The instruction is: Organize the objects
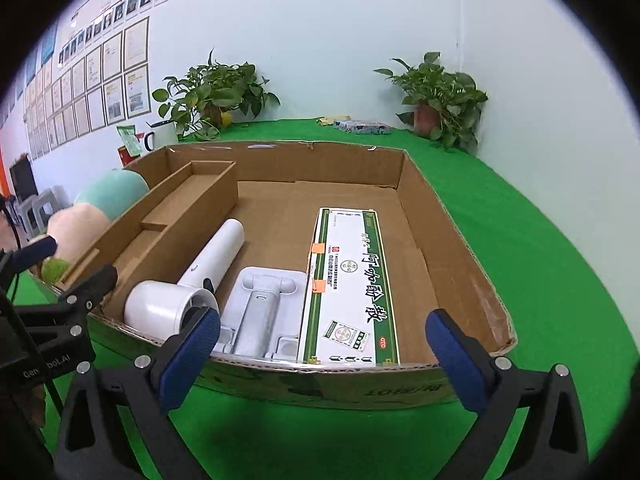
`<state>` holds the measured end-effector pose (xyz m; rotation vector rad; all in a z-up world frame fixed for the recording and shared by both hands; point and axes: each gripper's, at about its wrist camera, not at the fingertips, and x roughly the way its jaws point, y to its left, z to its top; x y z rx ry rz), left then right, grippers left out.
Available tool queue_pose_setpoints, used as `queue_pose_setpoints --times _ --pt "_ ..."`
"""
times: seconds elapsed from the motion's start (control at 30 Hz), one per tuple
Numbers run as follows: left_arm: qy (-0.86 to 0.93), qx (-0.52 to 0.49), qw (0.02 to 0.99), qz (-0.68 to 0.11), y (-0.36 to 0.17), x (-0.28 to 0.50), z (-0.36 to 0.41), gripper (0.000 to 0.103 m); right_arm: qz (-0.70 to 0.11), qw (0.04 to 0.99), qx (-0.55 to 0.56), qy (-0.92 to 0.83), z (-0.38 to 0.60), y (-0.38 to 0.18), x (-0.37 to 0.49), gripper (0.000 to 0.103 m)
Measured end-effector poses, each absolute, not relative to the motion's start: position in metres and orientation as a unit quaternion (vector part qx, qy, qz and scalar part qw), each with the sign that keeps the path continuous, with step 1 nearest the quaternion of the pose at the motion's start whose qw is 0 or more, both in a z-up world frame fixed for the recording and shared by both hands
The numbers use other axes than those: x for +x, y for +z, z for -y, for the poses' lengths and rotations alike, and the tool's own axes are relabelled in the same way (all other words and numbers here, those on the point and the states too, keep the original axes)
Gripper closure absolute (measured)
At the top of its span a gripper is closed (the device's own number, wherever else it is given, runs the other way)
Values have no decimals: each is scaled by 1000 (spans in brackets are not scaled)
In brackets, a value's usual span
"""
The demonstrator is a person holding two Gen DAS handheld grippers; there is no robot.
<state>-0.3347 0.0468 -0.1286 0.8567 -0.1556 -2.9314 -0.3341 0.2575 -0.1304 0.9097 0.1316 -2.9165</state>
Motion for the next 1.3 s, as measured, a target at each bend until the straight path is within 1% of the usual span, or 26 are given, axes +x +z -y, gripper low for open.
queue_pose_setpoints --times 0.07,0.27,1.3 --pt "-959 277 48 48 -132 -335 -47 1 -41 41 288 -956 -258 -132 -332 1" --pt "-960 272 55 44 -132 -332 -47 0 -43 32 257 -965 -258 -136 -326 1" --pt "-958 281 48 41 -134 -336 -44 0 -41 34 257 -965 -259 -135 -326 1"
